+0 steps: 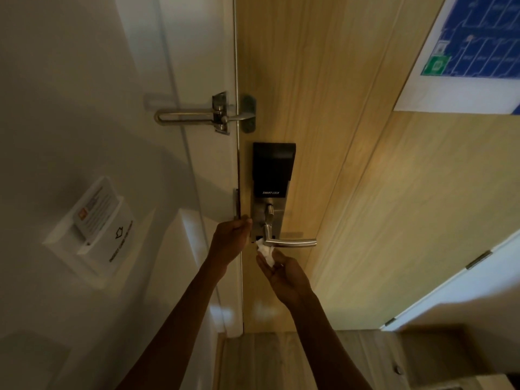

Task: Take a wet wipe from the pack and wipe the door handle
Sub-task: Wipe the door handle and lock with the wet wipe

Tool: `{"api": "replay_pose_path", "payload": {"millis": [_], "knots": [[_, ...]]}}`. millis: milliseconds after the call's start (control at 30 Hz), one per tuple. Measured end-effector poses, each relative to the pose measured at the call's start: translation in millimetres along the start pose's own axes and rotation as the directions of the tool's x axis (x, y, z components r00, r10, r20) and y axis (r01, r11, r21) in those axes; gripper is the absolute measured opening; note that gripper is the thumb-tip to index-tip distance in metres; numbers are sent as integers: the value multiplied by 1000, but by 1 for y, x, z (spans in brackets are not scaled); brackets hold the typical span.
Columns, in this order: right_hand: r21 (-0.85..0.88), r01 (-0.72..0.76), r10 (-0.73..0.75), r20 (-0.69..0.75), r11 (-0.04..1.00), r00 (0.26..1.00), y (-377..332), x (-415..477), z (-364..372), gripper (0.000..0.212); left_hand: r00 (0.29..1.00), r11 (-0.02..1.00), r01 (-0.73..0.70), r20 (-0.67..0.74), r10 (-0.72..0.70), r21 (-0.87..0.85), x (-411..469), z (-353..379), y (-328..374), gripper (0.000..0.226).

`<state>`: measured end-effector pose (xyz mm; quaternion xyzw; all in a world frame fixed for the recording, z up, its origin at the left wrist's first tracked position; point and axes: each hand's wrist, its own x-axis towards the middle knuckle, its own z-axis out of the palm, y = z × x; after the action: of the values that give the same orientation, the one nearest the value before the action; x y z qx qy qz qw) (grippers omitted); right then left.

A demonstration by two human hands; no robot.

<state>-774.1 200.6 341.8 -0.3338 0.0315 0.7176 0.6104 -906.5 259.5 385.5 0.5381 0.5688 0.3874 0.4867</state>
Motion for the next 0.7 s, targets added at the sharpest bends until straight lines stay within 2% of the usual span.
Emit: {"api": "replay_pose_path", "payload": {"millis": [233, 333, 433, 467, 533, 567, 633, 700], "knots": [[113, 4, -16, 100, 994, 995, 3, 14, 8, 34, 999, 994, -35, -5, 35, 102, -2, -2, 2, 42], [180, -12, -14, 142, 984, 990, 6, 20, 9, 49, 998, 992, -58, 19, 56, 113, -3, -3, 2, 42], [233, -18, -7, 106, 972, 994, 9, 17, 7, 39, 998, 989, -64, 20, 62, 133, -3, -3, 1, 42], [243, -23, 2, 88, 970, 996, 9, 16, 4, 48, 998, 989, -64, 18, 62, 131, -3, -3, 1, 43], [246, -68, 51, 76, 967, 996, 5, 11, -4, 84, 997, 990, -80, 18, 78, 120, -2, -3, 1, 43], [243, -104, 85, 86, 964, 993, 1, 7, -8, 93, 996, 988, -93, 22, 91, 121, -2, -3, 1, 44], [226, -184, 160, 120, 957, 980, -10, 1, -16, 91, 993, 983, -117, 30, 114, 145, 0, -3, -1, 45], [223, -245, 222, 121, 943, 967, -23, -6, -20, 71, 992, 981, -123, 24, 121, 150, 1, -3, -4, 46]]}}
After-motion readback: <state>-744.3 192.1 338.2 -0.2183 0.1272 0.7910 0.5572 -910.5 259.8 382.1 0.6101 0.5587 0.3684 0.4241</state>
